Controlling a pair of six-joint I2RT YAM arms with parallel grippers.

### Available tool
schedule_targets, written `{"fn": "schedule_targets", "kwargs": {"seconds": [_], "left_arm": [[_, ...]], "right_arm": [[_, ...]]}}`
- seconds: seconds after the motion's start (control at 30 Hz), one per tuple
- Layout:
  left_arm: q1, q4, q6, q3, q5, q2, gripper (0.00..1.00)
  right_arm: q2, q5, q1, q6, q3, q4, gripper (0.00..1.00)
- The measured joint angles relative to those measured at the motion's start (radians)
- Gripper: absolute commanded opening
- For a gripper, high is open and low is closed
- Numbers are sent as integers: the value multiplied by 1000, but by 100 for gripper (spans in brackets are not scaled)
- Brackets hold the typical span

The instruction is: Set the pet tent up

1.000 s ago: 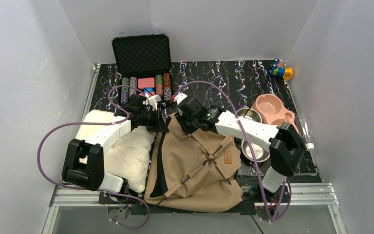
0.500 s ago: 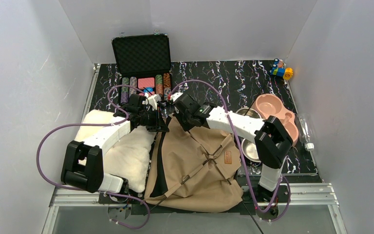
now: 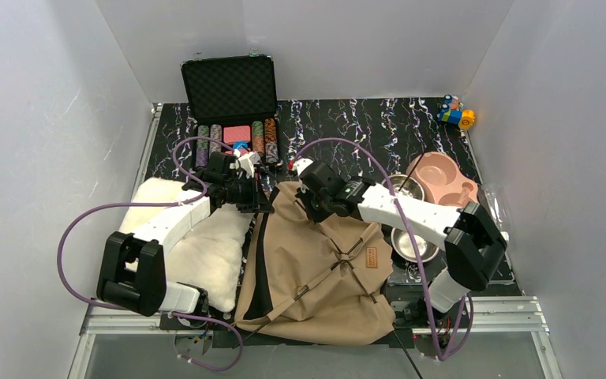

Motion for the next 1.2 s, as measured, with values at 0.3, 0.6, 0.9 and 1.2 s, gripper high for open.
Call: {"fn": "schedule_targets", "kwargs": {"seconds": [0.3, 0.6, 0.9, 1.2], "left_arm": [[-5, 3, 7, 0, 15, -1, 0], [-9, 3, 13, 0, 16, -13, 0], [-10, 2, 15, 0, 16, -25, 0], [-13, -1, 15, 0, -5, -29, 0]], "right_arm": [[-37, -35, -4, 17, 28, -38, 55], [117, -44, -23, -17, 230, -41, 48], [185, -33, -25, -34, 242, -66, 7], [102, -36, -27, -8, 101, -43, 1]]}}
